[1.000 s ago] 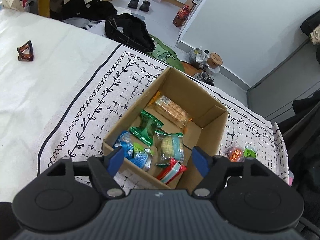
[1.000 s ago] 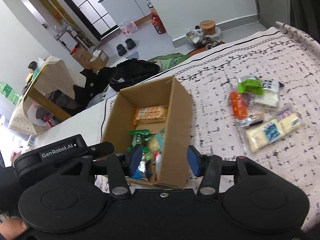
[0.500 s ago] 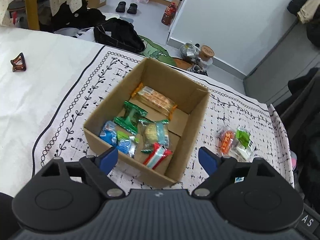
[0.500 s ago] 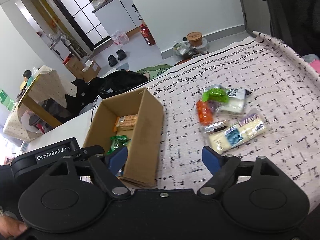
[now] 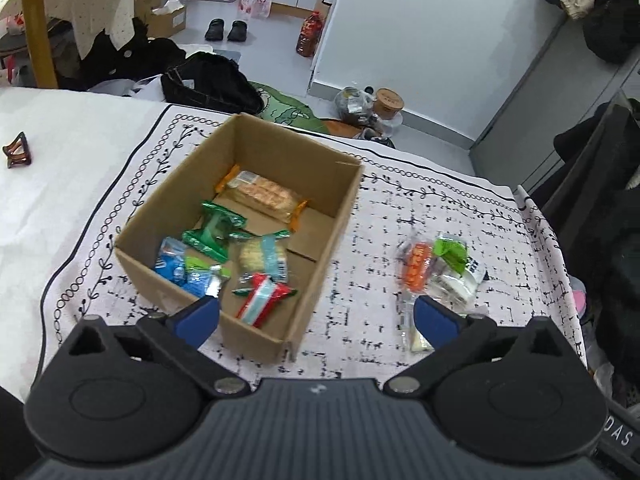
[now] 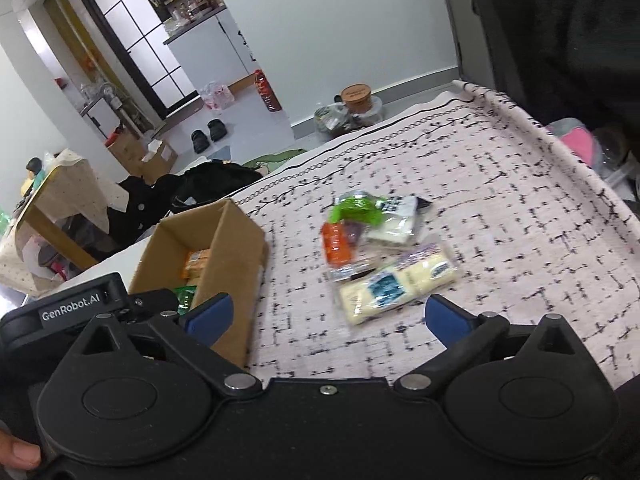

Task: Organize snacks
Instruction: 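Move both tools back toward the remaining snack pile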

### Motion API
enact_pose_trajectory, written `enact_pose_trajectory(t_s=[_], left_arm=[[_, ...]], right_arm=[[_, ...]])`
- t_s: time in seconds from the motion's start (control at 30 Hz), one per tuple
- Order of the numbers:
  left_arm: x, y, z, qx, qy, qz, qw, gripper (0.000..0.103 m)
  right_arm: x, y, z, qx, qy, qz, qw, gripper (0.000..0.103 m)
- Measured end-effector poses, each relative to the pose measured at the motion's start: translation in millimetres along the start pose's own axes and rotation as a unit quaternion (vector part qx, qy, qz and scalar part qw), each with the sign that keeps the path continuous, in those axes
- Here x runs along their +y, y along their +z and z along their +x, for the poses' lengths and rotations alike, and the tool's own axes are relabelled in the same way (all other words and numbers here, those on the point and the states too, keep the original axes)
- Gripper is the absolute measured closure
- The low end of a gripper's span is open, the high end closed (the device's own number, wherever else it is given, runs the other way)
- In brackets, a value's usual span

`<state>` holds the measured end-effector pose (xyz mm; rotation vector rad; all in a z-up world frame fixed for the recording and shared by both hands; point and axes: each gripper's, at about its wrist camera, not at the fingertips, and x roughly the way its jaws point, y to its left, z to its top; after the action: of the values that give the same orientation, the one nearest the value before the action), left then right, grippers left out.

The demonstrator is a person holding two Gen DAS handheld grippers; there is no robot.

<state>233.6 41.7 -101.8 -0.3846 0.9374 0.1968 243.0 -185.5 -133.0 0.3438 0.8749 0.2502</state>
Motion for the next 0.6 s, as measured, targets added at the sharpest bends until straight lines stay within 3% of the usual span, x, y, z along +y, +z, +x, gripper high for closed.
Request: enact_pose_trajectory(t_s=[0.37, 0.6], left_arm=[[-36, -12, 8, 0.001, -0.008, 0.022, 0.9997, 0.0], [-57, -19, 14, 0.011, -0.012, 0.035, 0.9992, 0.0]], right_arm=[[-41, 2, -8, -0.008, -0.007, -0.011, 1.0, 0.0], [-65, 5, -8, 0.002, 0.021, 0.012, 1.0, 0.0]])
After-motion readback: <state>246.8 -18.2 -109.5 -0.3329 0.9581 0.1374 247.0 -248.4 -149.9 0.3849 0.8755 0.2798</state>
